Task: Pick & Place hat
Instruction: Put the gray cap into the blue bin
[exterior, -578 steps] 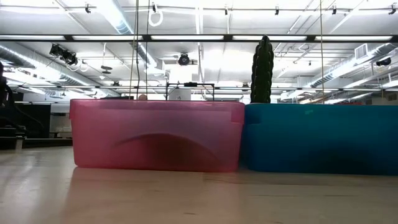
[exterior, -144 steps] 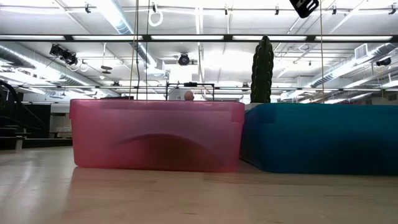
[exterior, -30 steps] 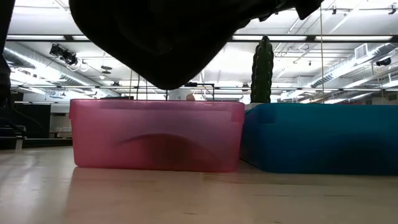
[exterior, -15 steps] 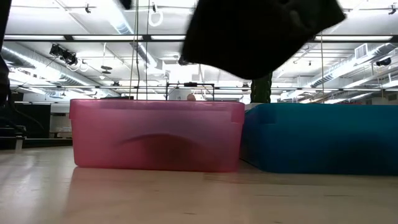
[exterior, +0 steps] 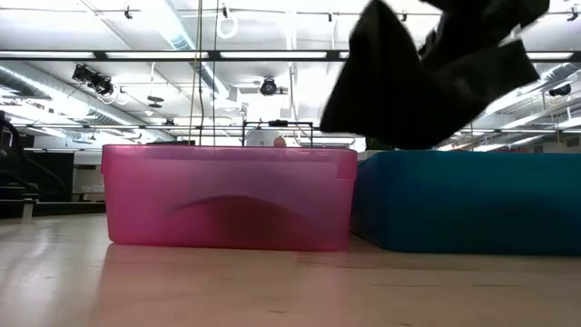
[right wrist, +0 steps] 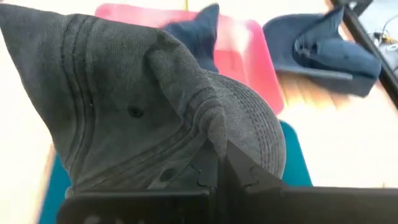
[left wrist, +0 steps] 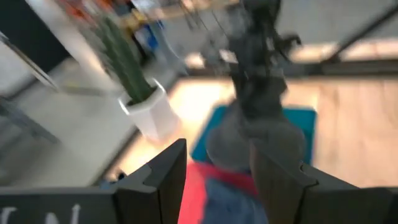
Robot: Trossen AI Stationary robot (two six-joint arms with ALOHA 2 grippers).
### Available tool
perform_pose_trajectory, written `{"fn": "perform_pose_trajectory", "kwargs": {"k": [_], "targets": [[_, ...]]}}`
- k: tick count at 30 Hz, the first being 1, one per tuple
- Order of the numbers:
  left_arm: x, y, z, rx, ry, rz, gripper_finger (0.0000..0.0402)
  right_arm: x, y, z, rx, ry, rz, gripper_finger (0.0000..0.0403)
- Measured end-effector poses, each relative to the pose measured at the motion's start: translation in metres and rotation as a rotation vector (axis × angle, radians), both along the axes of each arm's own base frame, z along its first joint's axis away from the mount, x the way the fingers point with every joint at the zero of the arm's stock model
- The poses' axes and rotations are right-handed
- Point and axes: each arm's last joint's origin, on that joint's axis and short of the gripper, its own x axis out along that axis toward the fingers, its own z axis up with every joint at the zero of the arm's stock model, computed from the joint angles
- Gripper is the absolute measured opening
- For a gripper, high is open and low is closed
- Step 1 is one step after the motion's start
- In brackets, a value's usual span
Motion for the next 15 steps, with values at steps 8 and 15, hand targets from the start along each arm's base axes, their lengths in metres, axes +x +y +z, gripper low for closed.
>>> {"fn": "perform_pose_trajectory", "kwargs": {"k": [8, 15], "targets": [[-0.015, 0.002, -0.059, 0.096, -0.176, 0.166, 0.0177, -0.005, -0.022, -0.029, -0.022, 0.081, -0.096, 0.0000], [-0.034, 0.032, -0.076, 0.030, -0.258, 0.246, 0.0177, -0.003, -0.035, -0.037, 0.028, 0.102, -0.126, 0.0000]]}}
